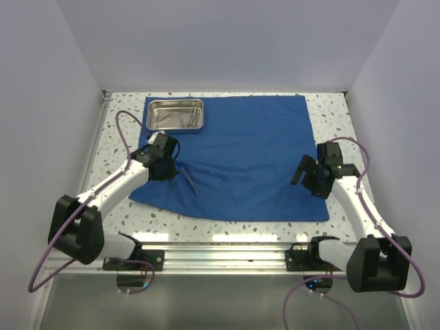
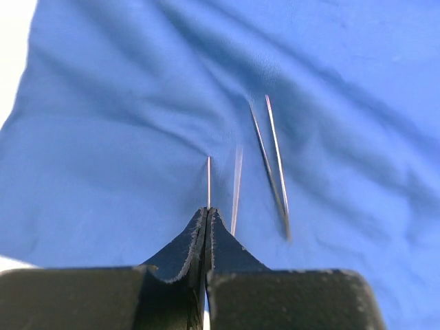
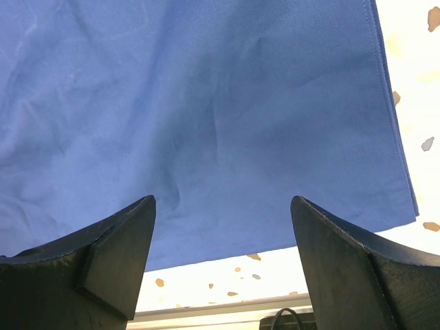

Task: Open and lay out the surgical kit
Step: Place the medical item in the surgical kit.

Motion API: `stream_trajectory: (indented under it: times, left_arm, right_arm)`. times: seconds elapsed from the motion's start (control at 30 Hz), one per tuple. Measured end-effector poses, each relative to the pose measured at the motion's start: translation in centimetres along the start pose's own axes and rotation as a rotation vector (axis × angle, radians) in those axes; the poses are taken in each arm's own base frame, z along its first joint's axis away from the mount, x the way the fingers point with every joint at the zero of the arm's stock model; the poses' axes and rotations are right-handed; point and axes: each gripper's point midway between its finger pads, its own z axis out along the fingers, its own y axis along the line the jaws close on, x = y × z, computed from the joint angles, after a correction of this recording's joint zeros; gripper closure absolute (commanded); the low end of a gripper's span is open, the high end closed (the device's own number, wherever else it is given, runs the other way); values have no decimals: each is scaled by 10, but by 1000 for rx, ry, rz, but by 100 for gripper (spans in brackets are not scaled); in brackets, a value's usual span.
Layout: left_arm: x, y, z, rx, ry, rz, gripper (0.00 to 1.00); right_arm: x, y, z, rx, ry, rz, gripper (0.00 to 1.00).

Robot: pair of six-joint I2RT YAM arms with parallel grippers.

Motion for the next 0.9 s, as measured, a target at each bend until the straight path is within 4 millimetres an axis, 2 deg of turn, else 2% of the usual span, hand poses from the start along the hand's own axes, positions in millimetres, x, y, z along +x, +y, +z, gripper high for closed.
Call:
stream_trajectory:
  times: [0.17, 0.43, 0.63, 0.7, 0.77, 0.9]
  left_arm:
    - [1, 8, -29, 15, -12, -36, 100]
    - [0, 9, -47, 42, -23, -49, 100]
    - [-28, -9, -70, 104, -82, -63, 100]
    - [-31, -14, -67, 122, -99, -65, 100]
    - [-28, -16, -53, 125, -100, -61, 100]
    - [-1, -13, 1, 56, -7, -36, 100]
  right_arm:
    - [1, -1, 1, 2, 3, 3, 17]
    - [4, -2, 2, 5, 9, 5, 17]
    - [4, -2, 2, 5, 9, 2, 17]
    - [4, -2, 3, 6, 10, 2, 17]
    - [4, -2, 4, 7, 12, 2, 17]
    - [5, -3, 6, 13, 23, 1, 17]
